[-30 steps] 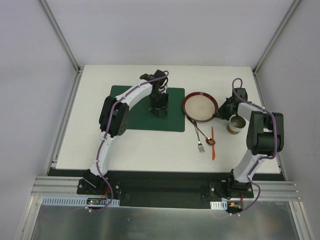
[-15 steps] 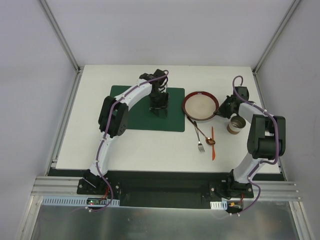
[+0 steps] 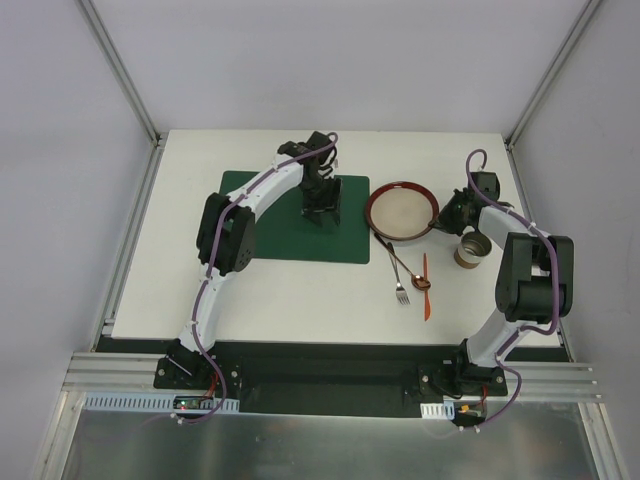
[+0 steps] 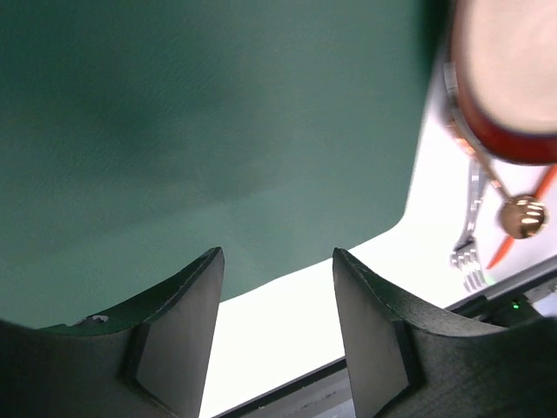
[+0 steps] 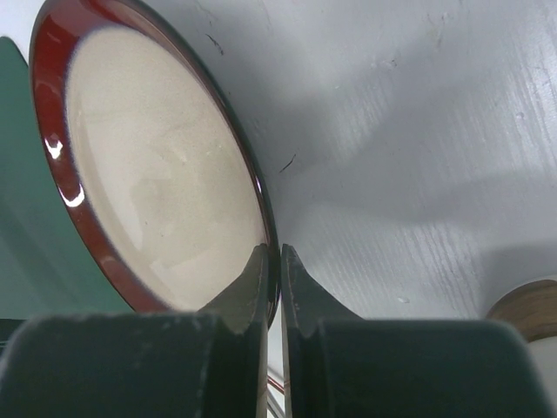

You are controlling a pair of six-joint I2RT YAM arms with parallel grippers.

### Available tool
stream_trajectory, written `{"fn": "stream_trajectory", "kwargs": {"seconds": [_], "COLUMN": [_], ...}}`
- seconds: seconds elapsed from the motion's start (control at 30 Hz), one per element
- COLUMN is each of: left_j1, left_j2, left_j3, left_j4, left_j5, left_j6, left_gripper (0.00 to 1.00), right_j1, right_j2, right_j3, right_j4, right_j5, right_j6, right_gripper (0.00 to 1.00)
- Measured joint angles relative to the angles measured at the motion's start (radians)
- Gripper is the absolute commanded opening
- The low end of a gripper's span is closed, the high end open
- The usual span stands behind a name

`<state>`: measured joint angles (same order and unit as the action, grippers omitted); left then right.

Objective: Set the dinner table for one person
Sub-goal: Pick up the plate at the center of the board.

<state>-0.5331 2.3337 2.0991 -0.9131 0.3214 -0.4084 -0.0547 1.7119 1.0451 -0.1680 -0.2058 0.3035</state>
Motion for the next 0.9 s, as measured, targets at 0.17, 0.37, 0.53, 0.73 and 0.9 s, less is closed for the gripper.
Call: {"fn": "stream_trajectory", "kwargs": {"seconds": [0.17,0.37,0.53,0.73,0.9], "left_j1": [0.0,0.0,0.0,0.0,0.0], "left_j2": [0.004,0.05,0.124,0.193,0.204], "left_j3": [0.053,0.073,0.083,0.095,0.099], "left_j4": [0.03,0.132,0.214,0.317,0.404], "left_j5": [0.063,0.2,0.296,0.386,0.444], "left_j6": [0.0,-0.018,-0.056,-0.106,-0.154], "left_gripper": [0.51,0.51,0.5,0.49,0.46], "right_j1": [0.0,0.0,0.0,0.0,0.001], "right_j2": [0.0,0.0,0.0,0.0,0.0], "right_j3": [0.0,0.0,0.0,0.0,0.0], "right_j4": [0.0,0.0,0.0,-0.001,-0.001], "right_j5": [-0.004,-0.015,-0.021,-0.027,-0.035], "right_j6": [-0.003,-0.01,-0.012,-0.021,-0.028], "right_gripper": [0.0,0.0,0.0,0.0,0.0]}}
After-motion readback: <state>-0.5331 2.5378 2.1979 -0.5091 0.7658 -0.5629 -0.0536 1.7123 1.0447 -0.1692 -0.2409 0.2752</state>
